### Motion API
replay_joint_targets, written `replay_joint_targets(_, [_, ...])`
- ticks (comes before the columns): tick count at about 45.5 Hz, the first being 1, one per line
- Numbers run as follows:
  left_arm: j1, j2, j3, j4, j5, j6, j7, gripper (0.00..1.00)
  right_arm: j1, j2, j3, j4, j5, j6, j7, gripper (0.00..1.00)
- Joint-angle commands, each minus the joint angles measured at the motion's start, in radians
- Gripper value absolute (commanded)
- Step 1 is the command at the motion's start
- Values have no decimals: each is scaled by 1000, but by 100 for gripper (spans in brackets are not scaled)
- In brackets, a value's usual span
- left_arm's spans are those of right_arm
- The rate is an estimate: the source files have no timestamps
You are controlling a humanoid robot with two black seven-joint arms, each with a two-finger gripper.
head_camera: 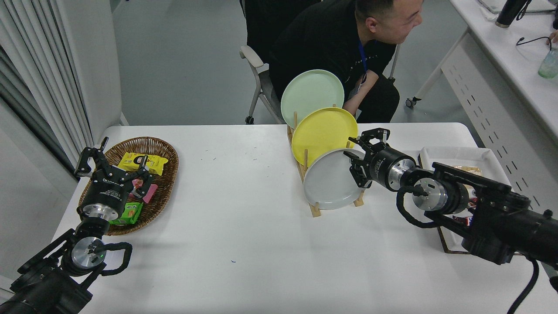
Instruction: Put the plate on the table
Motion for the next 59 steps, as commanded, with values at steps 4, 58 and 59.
replay_joint_targets(4, [1,0,0,0,0,0,0,98,-5,2,-1,0,-10,1,0,32])
replay_joint_targets(58, [1,0,0,0,0,0,0,98,-5,23,-1,3,-13,1,2,14])
replay_joint_targets(59, [0,0,0,0,0,0,0,98,-5,23,-1,3,-13,0,2,14])
